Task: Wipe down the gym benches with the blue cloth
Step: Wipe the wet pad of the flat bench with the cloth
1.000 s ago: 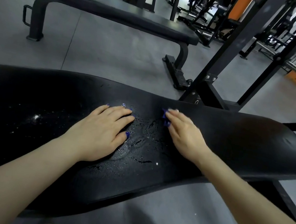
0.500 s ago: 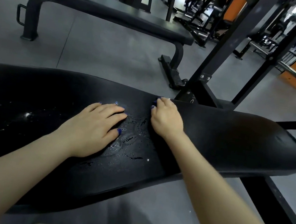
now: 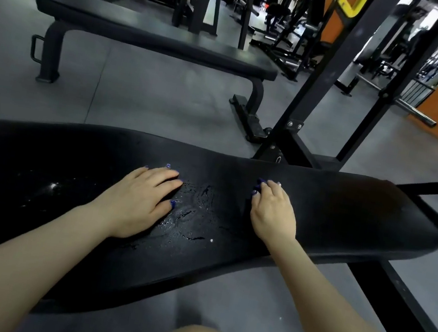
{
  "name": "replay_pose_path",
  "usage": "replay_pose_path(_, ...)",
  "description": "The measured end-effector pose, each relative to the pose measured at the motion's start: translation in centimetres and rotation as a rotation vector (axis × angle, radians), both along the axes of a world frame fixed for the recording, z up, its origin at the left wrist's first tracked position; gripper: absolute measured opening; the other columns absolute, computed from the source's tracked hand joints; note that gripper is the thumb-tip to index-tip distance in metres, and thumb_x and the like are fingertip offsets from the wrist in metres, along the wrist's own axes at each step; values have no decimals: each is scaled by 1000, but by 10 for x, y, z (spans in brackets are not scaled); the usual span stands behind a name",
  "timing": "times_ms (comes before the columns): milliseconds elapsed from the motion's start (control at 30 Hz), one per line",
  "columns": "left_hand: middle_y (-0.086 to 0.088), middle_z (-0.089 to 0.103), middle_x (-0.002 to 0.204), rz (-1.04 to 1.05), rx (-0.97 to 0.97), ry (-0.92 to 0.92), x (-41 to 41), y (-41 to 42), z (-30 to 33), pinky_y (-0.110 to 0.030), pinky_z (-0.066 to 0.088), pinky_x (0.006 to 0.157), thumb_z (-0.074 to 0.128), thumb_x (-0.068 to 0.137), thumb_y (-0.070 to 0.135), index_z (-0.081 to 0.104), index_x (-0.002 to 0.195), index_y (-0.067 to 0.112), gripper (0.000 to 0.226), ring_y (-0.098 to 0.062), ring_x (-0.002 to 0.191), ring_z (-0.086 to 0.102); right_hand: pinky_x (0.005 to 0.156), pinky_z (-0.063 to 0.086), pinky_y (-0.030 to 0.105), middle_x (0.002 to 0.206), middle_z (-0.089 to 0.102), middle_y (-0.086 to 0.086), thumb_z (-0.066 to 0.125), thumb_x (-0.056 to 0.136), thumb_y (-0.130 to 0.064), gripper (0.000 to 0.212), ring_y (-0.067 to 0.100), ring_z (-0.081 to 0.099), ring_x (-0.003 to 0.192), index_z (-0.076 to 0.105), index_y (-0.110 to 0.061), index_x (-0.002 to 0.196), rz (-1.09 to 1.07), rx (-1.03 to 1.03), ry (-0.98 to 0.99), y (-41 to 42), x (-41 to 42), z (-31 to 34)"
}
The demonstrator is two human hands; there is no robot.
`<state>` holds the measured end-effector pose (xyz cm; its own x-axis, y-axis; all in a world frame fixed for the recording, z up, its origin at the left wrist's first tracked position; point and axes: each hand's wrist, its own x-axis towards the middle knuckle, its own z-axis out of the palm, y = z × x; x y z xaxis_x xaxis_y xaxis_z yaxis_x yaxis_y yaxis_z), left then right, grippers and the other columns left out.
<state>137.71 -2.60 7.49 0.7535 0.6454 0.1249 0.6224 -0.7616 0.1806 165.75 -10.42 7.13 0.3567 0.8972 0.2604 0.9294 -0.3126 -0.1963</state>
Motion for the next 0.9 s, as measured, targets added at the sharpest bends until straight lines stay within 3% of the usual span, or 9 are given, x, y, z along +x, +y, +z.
replay_pose_path(167,6,28,156,91,-8,-43,-25,-9,9,-39,12,121,8,84,64,35,148,22,81,-10,147,16,116,26,37,122,60,12,10,96,-38,64,28,46,125,63,-5,108,-74,-59,-62,-10,-15,-11)
replay_pose_path(300,8,23,158,140,-9,14,-61,-18,-2,-40,10,121,6,84,64,30,151,23,81,-8,147,10,106,38,46,116,61,16,32,97,-37,50,35,51,120,63,0,104,-236,20,28,-22,-40,-1)
replay_pose_path(367,10,20,159,151,-17,12,-65,-21,-5,-39,9,121,5,86,62,28,151,24,79,-7,148,8,107,36,50,117,59,19,31,94,-42,56,38,48,122,61,4,108,-262,42,-2,-29,-68,5)
replay_pose_path(500,7,24,158,144,11,9,-61,-21,-5,-41,11,121,7,87,59,31,150,22,77,-11,148,12,120,7,49,157,20,21,31,100,-42,67,34,6,148,28,6,145,-60,-128,85,-37,-134,11)
replay_pose_path(633,8,25,158,155,39,16,-64,-19,-10,-42,14,120,8,88,59,31,150,24,75,-10,147,14,120,-2,50,161,-5,20,30,102,-37,66,35,-14,148,14,5,150,154,-240,133,-38,-168,20)
replay_pose_path(700,7,25,158,153,40,11,-64,-20,-11,-42,14,120,8,88,58,31,150,24,74,-11,147,14,119,6,60,155,8,33,24,102,-31,58,48,-3,146,34,10,141,290,-263,56,-44,-162,16)
replay_pose_path(767,6,24,158,147,37,1,-64,-21,-10,-42,14,120,8,89,57,31,150,22,74,-11,148,14,107,25,71,133,40,44,22,96,-26,57,62,29,131,60,16,106,446,-188,-125,-57,-147,10)
replay_pose_path(833,5,23,159,144,41,-3,-65,-22,-11,-43,13,120,7,89,56,30,150,22,74,-12,148,12,99,39,61,108,59,37,35,90,-22,45,56,56,109,66,10,84,465,-20,-255,-68,-134,11)
replay_pose_path(900,6,22,159,142,48,-5,-64,-21,-13,-43,13,120,5,90,55,30,151,22,74,-12,148,11,91,47,52,96,64,28,45,85,-20,39,48,65,93,65,13,78,480,82,-305,-62,-127,16)
